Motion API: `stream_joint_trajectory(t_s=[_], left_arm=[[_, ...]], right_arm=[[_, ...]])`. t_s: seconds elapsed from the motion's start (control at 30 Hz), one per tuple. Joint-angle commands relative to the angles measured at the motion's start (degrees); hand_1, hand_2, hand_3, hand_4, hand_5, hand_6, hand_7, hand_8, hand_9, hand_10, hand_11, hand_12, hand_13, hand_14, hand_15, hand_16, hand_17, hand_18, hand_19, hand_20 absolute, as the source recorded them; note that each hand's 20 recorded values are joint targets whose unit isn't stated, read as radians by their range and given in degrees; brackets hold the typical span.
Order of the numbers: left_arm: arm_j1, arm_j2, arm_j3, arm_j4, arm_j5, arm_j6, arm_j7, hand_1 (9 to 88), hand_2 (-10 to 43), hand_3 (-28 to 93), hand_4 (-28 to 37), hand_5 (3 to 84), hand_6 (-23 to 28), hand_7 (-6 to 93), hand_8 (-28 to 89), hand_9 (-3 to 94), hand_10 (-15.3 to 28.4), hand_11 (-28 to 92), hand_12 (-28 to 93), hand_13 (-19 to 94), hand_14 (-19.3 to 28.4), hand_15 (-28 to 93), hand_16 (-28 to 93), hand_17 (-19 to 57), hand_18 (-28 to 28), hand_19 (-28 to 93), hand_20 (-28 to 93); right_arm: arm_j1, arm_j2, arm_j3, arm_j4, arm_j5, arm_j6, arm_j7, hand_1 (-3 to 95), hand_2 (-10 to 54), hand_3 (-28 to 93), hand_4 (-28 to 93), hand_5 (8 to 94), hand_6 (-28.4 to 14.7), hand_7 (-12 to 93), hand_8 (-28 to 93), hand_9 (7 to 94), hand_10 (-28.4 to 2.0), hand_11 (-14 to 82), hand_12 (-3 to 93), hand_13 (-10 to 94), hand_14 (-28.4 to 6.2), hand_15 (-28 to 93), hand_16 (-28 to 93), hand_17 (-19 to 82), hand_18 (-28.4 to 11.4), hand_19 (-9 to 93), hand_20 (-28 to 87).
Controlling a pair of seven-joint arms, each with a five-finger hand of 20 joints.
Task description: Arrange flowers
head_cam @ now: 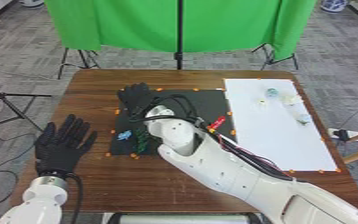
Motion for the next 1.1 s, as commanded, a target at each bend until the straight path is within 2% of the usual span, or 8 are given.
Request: stream_joint_trajectory(t_s=[0.03,0.33,0.47,0.63,0.77,0.9,0.93,1.1], left_arm=[[0.65,0.24,0.5,0.53,0.02,-1.2,-0.11,28.7,13.1,76,-28.3,48.7,7.7,20.3,-11,42.4,15.7,29,12,34,15.8,50,-6,-4.8,15.2,40,18],[0.0,0.57,0.03,0.63,-1.1,0.35,-0.2,28.5,13.1,76,-28.3,48.5,7.7,20.2,-11,42.3,15.7,29,12,33,15.8,50,-6,-4.8,15.2,40,18],[-0.14,0.91,0.26,0.63,-1.3,0.03,0.43,28.5,13.0,76,-28.3,48.6,7.6,20.3,-11,42.3,15.7,29,12,33,15.7,50,-6,-4.8,15.2,40,18],[-1.45,0.81,0.94,1.14,-1.23,0.52,-0.42,28.4,13.1,76,-28.3,48.7,7.7,20.4,-11,42.3,15.7,29,12,33,15.8,51,-6,-4.8,15.2,40,18],[-0.67,0.85,0.45,0.84,-1.91,0.16,-0.2,28.5,13.1,76,-28.3,48.7,7.7,20.5,-11,42.4,15.7,29,12,33,15.7,51,-6,-4.9,15.2,40,18],[-0.17,1.19,0.02,0.62,-1.25,-1.27,-0.48,28.8,13.9,78,-28.2,48.8,7.7,20.6,-11,42.4,15.7,29,12,33,15.8,51,-6,-4.8,15.2,40,18],[-1.1,0.99,0.39,0.95,-1.3,-0.5,-0.75,28.9,14.1,78,-28.2,48.8,7.7,20.6,-11,42.4,15.8,29,12,33,15.8,51,-6,-4.8,15.2,40,18],[-0.82,0.88,0.33,0.77,-1.58,-0.46,-0.66,29.2,14.2,78,-28.2,48.9,7.7,20.6,-11,42.5,15.7,29,12,33,15.8,51,-6,-4.8,15.2,40,18]], right_arm=[[0.14,-0.91,1.89,0.5,-0.52,-7.08,2.61,58.4,-8.8,69,-27,66.6,-1.3,37,9,79.2,-11.1,10.9,43.2,66,-6.5,47,44,37,-21.4,86,41],[0.94,-0.75,0.55,0.89,2.34,-9.02,6.24,58.1,-8.3,68,-27,65.5,-2.2,32,8,77.8,-11.8,9.9,41.7,65,-7.4,46,42,37,-21.7,85,41],[0.87,-1.32,0.55,1.17,3.35,-8.88,6.47,58.1,-8.0,67,-27,65.4,-2.2,32,8,77.4,-11.9,10.3,41.3,65,-7.6,46,42,37,-21.6,85,41],[2.22,-1.29,-0.77,2.07,3.6,-8.15,6.9,57.9,-7.8,67,-27,64.5,-2.2,31,8,76.9,-12.0,11.1,40.5,64,-7.8,47,42,36,-21.6,85,40],[2.07,-0.9,-1.65,0.94,3.91,-9.52,7.94,57.6,-7.7,67,-27,64.0,-2.4,31,7,76.2,-12.2,11.7,39.7,64,-8.0,47,41,36,-21.7,85,40],[2.84,-0.04,-3.95,0.17,4.48,-8.27,9.91,54.7,-8.0,70,-27,61.2,-3.3,25,5,72.0,-13.2,15.6,32.6,63,-9.5,49,39,36,-22.1,84,39],[2.01,-0.84,-2.23,1.0,3.72,-8.46,9.11,53.6,-8.1,71,-27,60.2,-3.4,23,4,70.5,-13.9,16.5,30.3,62,-9.7,49,38,36,-22.1,84,38],[3.72,-0.03,-4.92,-0.45,6.85,-6.55,11.73,50.0,-9.1,74,-27,56.6,-3.7,21,-10,66.1,-15.9,20.5,20.1,62,-11.0,51,35,36,-22.6,85,37]])
